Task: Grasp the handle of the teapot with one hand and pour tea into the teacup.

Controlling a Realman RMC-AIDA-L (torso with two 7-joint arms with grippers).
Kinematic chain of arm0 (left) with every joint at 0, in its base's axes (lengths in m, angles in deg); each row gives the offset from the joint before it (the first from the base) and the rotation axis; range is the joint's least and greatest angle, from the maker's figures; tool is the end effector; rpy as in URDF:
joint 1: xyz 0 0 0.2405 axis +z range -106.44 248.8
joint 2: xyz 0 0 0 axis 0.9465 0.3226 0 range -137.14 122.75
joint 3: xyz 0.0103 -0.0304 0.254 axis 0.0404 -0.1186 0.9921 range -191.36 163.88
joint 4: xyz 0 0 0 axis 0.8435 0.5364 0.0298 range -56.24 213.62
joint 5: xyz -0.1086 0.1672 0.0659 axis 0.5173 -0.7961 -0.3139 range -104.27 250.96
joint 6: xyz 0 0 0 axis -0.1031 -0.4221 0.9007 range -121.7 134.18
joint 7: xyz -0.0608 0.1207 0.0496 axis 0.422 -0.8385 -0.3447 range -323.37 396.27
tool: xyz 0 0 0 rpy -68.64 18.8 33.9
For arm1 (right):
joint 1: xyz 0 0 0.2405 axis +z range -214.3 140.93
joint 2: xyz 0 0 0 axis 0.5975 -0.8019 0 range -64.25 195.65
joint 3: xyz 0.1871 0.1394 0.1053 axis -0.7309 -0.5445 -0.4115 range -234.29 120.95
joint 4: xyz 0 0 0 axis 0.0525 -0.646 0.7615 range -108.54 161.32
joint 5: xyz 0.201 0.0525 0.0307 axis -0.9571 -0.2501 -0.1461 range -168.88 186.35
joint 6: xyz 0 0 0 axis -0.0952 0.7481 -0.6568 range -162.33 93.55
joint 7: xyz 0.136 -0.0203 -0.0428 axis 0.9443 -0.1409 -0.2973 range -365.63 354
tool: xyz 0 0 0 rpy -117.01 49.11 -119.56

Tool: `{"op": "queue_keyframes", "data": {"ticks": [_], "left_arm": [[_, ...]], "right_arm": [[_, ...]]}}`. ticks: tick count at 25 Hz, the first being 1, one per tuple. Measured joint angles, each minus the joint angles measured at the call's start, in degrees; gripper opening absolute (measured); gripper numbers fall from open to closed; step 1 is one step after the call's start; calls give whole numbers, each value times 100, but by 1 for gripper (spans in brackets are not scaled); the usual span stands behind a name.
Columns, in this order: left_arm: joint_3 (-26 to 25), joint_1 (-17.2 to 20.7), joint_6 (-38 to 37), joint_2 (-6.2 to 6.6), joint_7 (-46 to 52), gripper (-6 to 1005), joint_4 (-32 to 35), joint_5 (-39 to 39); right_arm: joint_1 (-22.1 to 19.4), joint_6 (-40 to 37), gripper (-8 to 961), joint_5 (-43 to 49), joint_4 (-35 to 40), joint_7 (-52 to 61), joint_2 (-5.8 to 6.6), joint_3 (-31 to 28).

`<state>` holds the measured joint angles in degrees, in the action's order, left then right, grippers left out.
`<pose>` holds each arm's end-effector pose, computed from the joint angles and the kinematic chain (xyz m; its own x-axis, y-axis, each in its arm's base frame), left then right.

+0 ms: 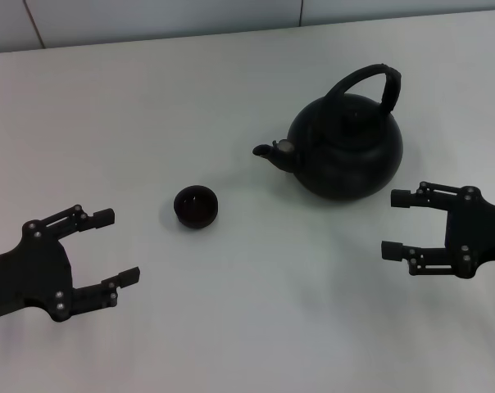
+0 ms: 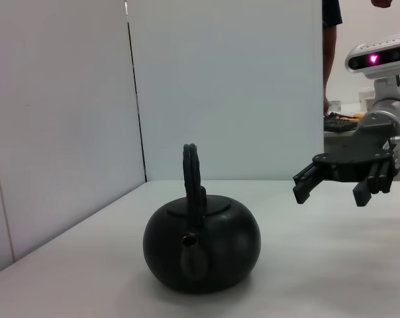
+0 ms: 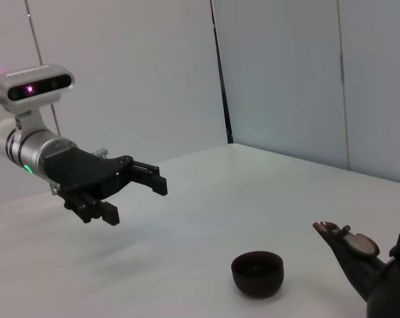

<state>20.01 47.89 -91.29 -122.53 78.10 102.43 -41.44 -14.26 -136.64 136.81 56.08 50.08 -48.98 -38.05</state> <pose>-0.3093 0.2638 -0.0026 0.8509 -0.0180 0.5250 0.1630 -0.9410 -0.2965 0.3316 0.2551 0.0300 0.8163 -0.2144 -0.5364 -0.3854 -0.8938 -0.2293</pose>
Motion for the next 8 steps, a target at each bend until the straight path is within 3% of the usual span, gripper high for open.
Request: {"op": "queue_keyframes", "data": {"ticks": [8], "left_arm": [[2,0,-29,-8,0,809,-2,0]], "right_arm": [[4,31,812,53,2,-5,-6,2]]}}
